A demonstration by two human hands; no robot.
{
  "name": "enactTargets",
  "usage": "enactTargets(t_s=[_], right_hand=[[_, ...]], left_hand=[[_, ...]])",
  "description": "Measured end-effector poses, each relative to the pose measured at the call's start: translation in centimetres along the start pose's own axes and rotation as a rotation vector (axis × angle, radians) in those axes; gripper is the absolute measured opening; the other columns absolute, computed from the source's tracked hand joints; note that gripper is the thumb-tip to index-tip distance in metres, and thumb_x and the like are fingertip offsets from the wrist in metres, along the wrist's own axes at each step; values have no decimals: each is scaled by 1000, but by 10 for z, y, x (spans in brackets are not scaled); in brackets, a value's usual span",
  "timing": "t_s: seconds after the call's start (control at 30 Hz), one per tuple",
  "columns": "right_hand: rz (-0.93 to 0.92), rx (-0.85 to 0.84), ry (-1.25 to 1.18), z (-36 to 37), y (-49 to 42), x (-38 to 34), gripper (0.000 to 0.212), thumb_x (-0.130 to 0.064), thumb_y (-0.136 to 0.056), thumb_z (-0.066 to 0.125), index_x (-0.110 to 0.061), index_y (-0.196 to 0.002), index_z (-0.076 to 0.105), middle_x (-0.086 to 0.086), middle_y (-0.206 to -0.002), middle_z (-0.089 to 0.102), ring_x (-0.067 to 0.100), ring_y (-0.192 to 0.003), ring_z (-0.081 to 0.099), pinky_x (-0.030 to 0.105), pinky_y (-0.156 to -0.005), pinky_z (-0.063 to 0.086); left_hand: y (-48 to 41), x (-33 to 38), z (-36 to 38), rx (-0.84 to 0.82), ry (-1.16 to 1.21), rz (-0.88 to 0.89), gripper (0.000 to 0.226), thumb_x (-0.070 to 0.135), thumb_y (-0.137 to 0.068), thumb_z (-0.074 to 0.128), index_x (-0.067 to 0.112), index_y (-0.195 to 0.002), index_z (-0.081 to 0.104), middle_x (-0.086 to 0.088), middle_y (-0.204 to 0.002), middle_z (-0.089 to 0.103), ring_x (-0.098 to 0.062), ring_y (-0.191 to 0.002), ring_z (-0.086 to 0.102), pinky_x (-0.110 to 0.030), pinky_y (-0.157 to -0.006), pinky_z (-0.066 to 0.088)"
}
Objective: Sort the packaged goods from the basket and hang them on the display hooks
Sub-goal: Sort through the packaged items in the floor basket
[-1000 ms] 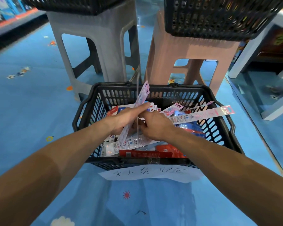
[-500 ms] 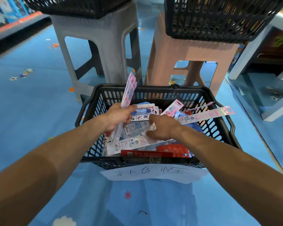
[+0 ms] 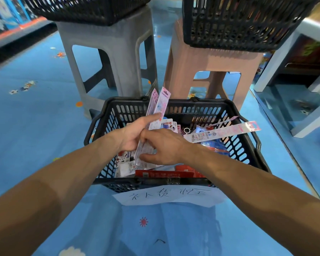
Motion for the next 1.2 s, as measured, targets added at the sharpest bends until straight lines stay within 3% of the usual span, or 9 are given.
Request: enactTargets(t_s=[0.13, 0.27, 0.37, 0.5, 0.63, 0.77, 0.93, 1.03, 1.2], right_hand=[[52, -58, -285, 4, 3, 11, 39, -28, -84, 73, -28, -120, 58, -7, -103, 65, 16, -97, 61, 33, -86, 51], [187, 35, -481, 4, 3, 24, 28, -17, -84, 74, -27, -109, 66, -6, -95, 71, 14, -93, 67, 35, -91, 55], [244, -82, -164, 5, 7, 42, 34, -28, -85, 76, -23, -117, 66, -4, -107, 68, 16, -99, 63, 37, -92, 54], [256, -273, 158, 15, 18, 54, 58, -36, -79, 82, -28, -130, 57, -5, -121, 59, 18, -112, 54, 37, -92, 49], [247, -258, 229, 8, 20, 56, 31, -24, -88, 72, -27, -118, 63, -1, -116, 60, 22, -114, 54, 39, -91, 48], [175, -48, 365, -12, 17, 52, 19, -21, -93, 64, -27, -110, 68, -7, -105, 49, 20, -116, 40, 40, -90, 36], [59, 420, 397, -28, 14, 48, 19, -2, -74, 70, -13, -88, 62, 2, -82, 60, 30, -89, 51, 36, -67, 33], [52, 471, 394, -27, 12, 46, 23, -1, -70, 73, -11, -86, 59, 5, -75, 61, 32, -81, 53, 38, -62, 41], [278, 343, 340, -29, 14, 54, 30, -13, -91, 60, -12, -119, 50, 8, -84, 64, 29, -77, 51, 36, -62, 38]], left_hand=[[-5, 0, -9, 156, -78, 0, 19, 20, -96, 62, 5, -85, 64, -15, -68, 53, -26, -57, 53, -33, -59, 43], [-9, 5, -20, 332, -132, 107, 28, 14, -99, 57, 0, -124, 58, -14, -77, 63, -24, -60, 63, -32, -54, 51], [-8, 4, -25, 364, -133, 119, 32, 11, -104, 54, 8, -136, 53, -8, -83, 62, -16, -57, 61, -26, -47, 50], [-5, -5, -32, 345, -209, 43, 28, 19, -103, 61, 13, -130, 55, -7, -96, 67, -19, -67, 67, -29, -56, 54], [-7, -9, -33, 305, -261, -2, 36, 18, -101, 64, 11, -134, 53, -15, -106, 76, -25, -78, 74, -34, -68, 57], [-5, -9, -28, 220, -262, -23, 31, 12, -100, 61, 7, -131, 58, -12, -90, 77, -27, -85, 71, -35, -70, 55], [6, 1, -17, 133, -158, 2, 32, 21, -103, 58, 1, -127, 62, -12, -88, 73, -25, -76, 69, -36, -70, 60], [17, 6, -8, 9, -126, 0, 44, 37, -95, 68, 6, -126, 64, -16, -110, 76, -29, -93, 75, -42, -81, 64], [16, 3, -7, -38, -342, 7, 42, -1, -87, 76, 14, -125, 66, -6, -107, 78, -21, -95, 76, -32, -72, 61]])
Point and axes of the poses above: each hand's wrist, its own y-axis away from the middle knuckle, its own z-axis out of the palm, x = y × z, the point moved 3 cm from there along -y, towards the middle knuckle
